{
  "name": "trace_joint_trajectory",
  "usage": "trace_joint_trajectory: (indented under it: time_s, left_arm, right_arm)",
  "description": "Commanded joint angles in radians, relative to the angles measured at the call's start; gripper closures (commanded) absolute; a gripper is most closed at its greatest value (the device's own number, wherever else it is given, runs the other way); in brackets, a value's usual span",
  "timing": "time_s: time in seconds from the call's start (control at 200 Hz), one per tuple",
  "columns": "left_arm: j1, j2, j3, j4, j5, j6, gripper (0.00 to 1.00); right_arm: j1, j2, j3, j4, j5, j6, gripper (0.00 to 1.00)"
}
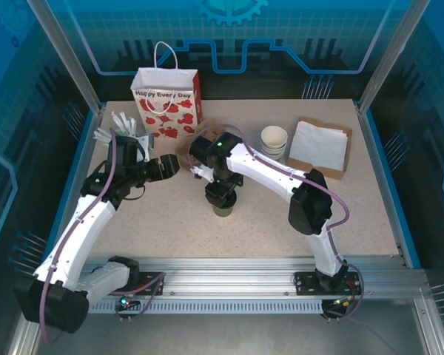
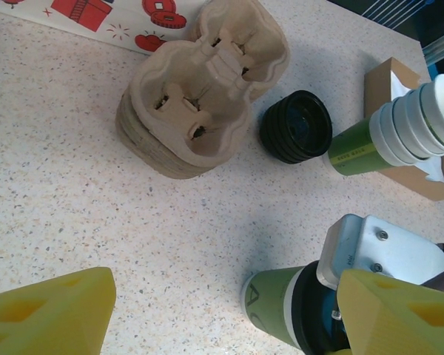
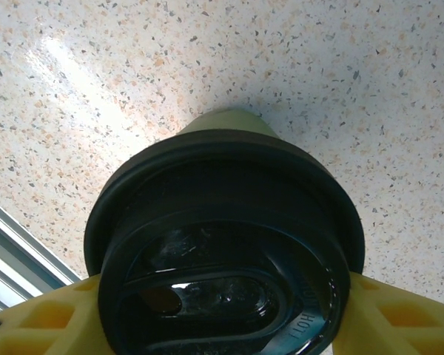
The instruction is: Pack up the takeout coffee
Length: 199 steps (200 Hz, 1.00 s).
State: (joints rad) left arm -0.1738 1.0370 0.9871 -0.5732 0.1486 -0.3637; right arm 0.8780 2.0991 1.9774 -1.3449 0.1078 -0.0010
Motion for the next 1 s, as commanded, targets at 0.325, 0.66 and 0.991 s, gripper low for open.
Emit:
trace_joint_trajectory:
  time_s: [0.325, 0.66, 0.991]
  left_arm:
    - [0.007, -0.08, -0.14, -0.017, -0.08, -0.071, 0.2]
    - [0.003, -0.089, -0.172, 0.008, -0.045, -0.087, 0.2]
    - [-0.001, -0.083, -0.175, 0.017, -0.026, -0.083, 0.2]
  right_arm:
    - [0.007, 0.122, -0.076, 0.006, 0.101, 0.022, 0.49]
    - [0.002, 0.015, -0.008, 0.02, 0.058, 0.01, 0.32]
    - [-0.002, 0.004, 0.027, -0.003, 0.067, 0.005, 0.23]
